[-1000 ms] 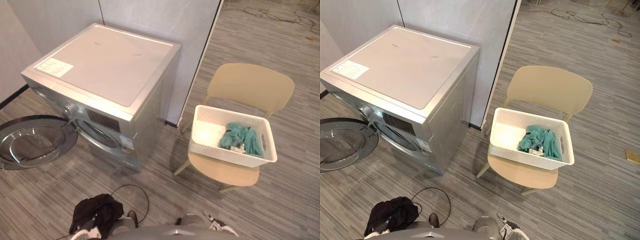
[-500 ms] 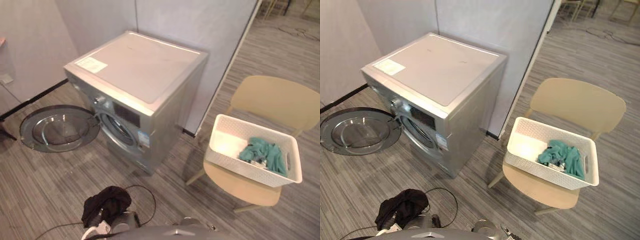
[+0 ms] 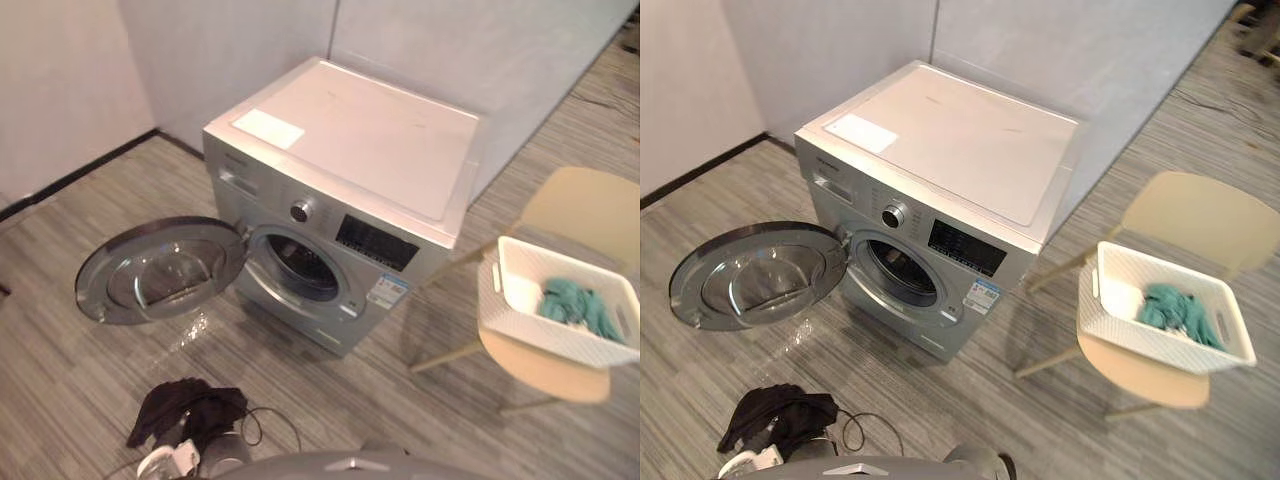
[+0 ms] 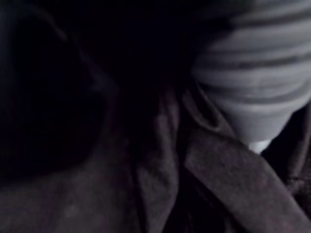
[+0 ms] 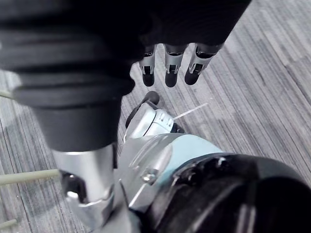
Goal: Pick up the laundry basket with both hands and put the clothes into the washing machine.
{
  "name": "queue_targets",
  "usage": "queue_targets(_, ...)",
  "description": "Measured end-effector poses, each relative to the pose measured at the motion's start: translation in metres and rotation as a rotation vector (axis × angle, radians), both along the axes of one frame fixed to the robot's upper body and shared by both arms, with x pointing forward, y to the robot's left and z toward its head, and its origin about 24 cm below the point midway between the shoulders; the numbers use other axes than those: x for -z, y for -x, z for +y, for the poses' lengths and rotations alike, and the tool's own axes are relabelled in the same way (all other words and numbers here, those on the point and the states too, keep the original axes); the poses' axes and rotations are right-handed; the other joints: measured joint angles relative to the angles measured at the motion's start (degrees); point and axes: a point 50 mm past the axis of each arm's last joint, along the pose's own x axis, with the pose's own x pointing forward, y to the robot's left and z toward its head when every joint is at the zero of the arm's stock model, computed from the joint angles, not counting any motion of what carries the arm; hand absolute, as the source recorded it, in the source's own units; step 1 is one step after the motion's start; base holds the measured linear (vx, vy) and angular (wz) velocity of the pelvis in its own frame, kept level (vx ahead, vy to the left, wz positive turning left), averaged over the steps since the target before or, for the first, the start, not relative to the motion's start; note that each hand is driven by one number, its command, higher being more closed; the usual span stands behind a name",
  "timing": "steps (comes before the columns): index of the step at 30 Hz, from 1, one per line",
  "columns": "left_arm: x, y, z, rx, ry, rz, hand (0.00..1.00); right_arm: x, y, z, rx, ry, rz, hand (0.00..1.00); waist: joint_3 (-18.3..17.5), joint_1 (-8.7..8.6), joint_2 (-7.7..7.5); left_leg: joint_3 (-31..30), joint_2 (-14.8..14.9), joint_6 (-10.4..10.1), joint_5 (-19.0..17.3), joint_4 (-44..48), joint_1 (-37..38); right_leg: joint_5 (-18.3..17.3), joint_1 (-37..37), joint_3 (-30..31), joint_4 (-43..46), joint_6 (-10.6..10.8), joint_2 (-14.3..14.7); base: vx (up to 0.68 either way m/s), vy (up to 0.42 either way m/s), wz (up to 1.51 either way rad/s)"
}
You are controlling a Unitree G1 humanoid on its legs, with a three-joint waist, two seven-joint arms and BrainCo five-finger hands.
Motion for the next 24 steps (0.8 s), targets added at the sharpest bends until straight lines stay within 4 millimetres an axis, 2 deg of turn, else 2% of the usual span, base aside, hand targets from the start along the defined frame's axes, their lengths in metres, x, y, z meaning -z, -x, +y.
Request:
queue_targets(2, 0.002, 0.004, -0.003, 0.008, 0.008, 0.017, 1.0, 0.0, 0.001, -0.001, 0.0, -0.003, 0.005, 0.0, 0.16, -0.66, 0.8, 6.07, -0.91, 1.65, 0.11, -4.41, 6.49, -8.98, -2.6, -5.9, 11.34, 0.49, 3.43, 0.08, 0.291, -1.21)
queue_targets(3, 0.003, 0.008, -0.005, 0.008, 0.015, 0.031, 1.0, -0.001, 0.0, -0.003, 0.0, 0.005, -0.002, 0.0, 0.28, -0.66, 1.47, 9.63, -0.95, 1.96, -0.07, -5.9, 9.09, -12.31, -3.1, -8.85, 14.53, 1.28, 7.08, 0.07, 0.249, -1.3)
queue_targets(4, 0.004, 0.009, -0.005, 0.006, 0.018, 0.034, 1.0, -0.001, 0.0, -0.005, 0.001, 0.008, -0.003, 0.0, 0.22, -0.66, 1.62, 11.38, -1.17, 2.01, -0.05, -6.86, 10.28, -13.36, -3.14, -11.05, 14.79, 1.3, 8.58, 0.05, 0.17, -1.36)
queue_targets(5, 0.005, 0.011, -0.008, -0.007, 0.035, 0.038, 1.0, -0.001, -0.002, -0.006, 0.0, 0.009, -0.013, 0.0, 0.21, -0.65, 1.96, 14.6, -1.73, 2.34, 0.19, -8.51, 11.88, -16.04, -2.83, -16.55, 13.06, 0.76, 10.21, 0.04, 0.091, -1.42)
queue_targets(6, 0.007, 0.01, -0.016, -0.028, 0.068, 0.038, 1.0, -0.002, -0.005, -0.009, 0.001, 0.021, -0.029, 0.0, 0.42, -0.56, 2.97, 17.7, -1.89, 2.43, 0.38, -10.21, 12.98, -17.63, -2.38, -20.13, 8.48, 1.39, 11.44, 0.04, 0.073, -1.44)
queue_targets(8, 0.01, 0.009, -0.027, -0.038, 0.108, 0.046, 1.0, -0.004, -0.011, -0.012, 0.008, 0.034, -0.054, 0.0, 0.82, -0.98, 4.1, 20.56, -2.06, 1.68, 0.98, -12.5, 13.89, -17.27, -1.13, -22.07, -1.13, 1.67, 14.15, 0.04, -0.001, -1.02)
queue_targets(9, 0.01, 0.004, -0.033, -0.039, 0.131, 0.046, 1.0, -0.004, -0.01, -0.014, 0.028, 0.036, -0.054, 0.0, 1.09, -1.37, 4.62, 20.17, -2.05, 1.91, 2.06, -14.14, 14.3, -15.87, -0.23, -23.4, -3.12, 1.46, 14.7, 0.07, -0.066, -0.45)
queue_targets(11, 0.009, -0.015, -0.053, -0.008, 0.187, -0.007, 1.0, -0.004, -0.002, -0.016, 0.065, 0.043, -0.041, 0.0, 1.95, -1.59, 5.92, 18.73, -3.98, 1.32, 5.62, -19.84, 16.23, -15.59, 0.16, -23.35, -3.71, 0.66, 15.0, 0.08, -0.078, 0.05)
queue_targets(14, 0.007, -0.023, -0.068, -0.01, 0.221, -0.048, 1.0, -0.006, -0.005, -0.021, 0.063, 0.065, -0.059, 0.0, 2.18, -1.86, 7.2, 15.38, -4.07, 0.66, 7.16, -21.83, 17.9, -15.93, 2.53, -24.6, -5.47, 0.39, 15.66, 0.04, -0.088, 0.18)
queue_targets(15, 0.006, -0.024, -0.069, -0.007, 0.221, -0.058, 1.0, -0.006, -0.008, -0.02, 0.056, 0.065, -0.068, 0.0, 2.13, -1.73, 7.09, 15.02, -3.44, 0.56, 7.18, -20.09, 18.03, -16.69, 4.39, -24.86, -6.94, 0.7, 15.99, 0.01, -0.05, 0.28)
queue_targets(17, 0.004, -0.028, -0.065, -0.012, 0.209, -0.086, 1.0, -0.007, -0.014, -0.018, 0.029, 0.072, -0.09, 0.0, 1.99, -1.38, 6.14, 14.06, -1.5, -0.53, 5.74, -9.88, 14.43, -17.75, 6.41, -24.67, -8.69, 2.36, 15.84, -0.02, -0.066, 0.21)
queue_targets(18, 0.001, -0.031, -0.064, -0.018, 0.203, -0.111, 1.0, -0.009, -0.022, -0.02, -0.012, 0.086, -0.111, 0.0, 2.18, -0.63, 6.39, 12.39, 1.51, -0.45, 4.72, 2.55, 9.37, -18.2, 7.29, -24.51, -8.83, 3.13, 16.05, -0.02, -0.067, -0.01)
queue_targets(19, 0.0, -0.033, -0.064, -0.02, 0.2, -0.127, 1.0, -0.01, -0.026, -0.023, -0.034, 0.099, -0.124, 0.0, 2.51, -0.38, 6.95, 11.21, 3.32, -0.1, 5.18, 9.53, 6.73, -18.25, 7.83, -24.21, -8.84, 3.14, 16.59, -0.01, -0.053, -0.32)
queue_targets(20, -0.003, -0.036, -0.063, -0.027, 0.19, -0.162, 1.0, -0.014, -0.033, -0.031, -0.085, 0.13, -0.141, 0.0, 3.16, 0.72, 8.05, 8.52, 6.1, 0.43, 7.67, 19.65, 2.83, -18.54, 8.82, -22.74, -8.63, 2.92, 17.95, 0.03, 0.019, -0.66)
queue_targets(21, -0.004, -0.035, -0.061, -0.034, 0.187, -0.169, 1.0, -0.017, -0.043, -0.036, -0.15, 0.153, -0.164, 0.0, 3.3, 1.53, 8.96, 5.99, 7.15, 0.38, 12.25, 26.0, 0.37, -18.91, 9.69, -20.88, -8.05, 2.51, 18.28, 0.06, 0.052, -0.76)
queue_targets(22, -0.004, -0.035, -0.06, -0.036, 0.183, -0.17, 1.0, -0.019, -0.048, -0.037, -0.181, 0.165, -0.173, 0.0, 3.39, 1.5, 8.99, 4.96, 7.19, 0.37, 14.24, 28.46, -0.76, -18.94, 10.11, -19.77, -8.08, 2.34, 18.07, 0.13, 0.129, -0.9)
queue_targets(23, -0.005, -0.034, -0.055, -0.019, 0.168, -0.172, 1.0, -0.023, -0.061, -0.037, -0.241, 0.187, -0.212, 0.0, 3.3, 1.34, 9.01, 4.17, 7.01, 1.1, 10.43, 30.91, -3.07, -18.76, 10.04, -18.38, -8.06, 2.03, 17.17, 0.11, 0.117, -0.67)
queue_targets(24, -0.006, -0.035, -0.054, -0.007, 0.162, -0.177, 1.0, -0.025, -0.066, -0.037, -0.254, 0.192, -0.227, 0.0, 3.34, 1.45, 8.95, 4.19, 7.06, 1.28, 8.42, 29.9, -4.0, -18.72, 9.77, -18.33, -8.09, 1.98, 16.59, 0.12, 0.127, -0.72)
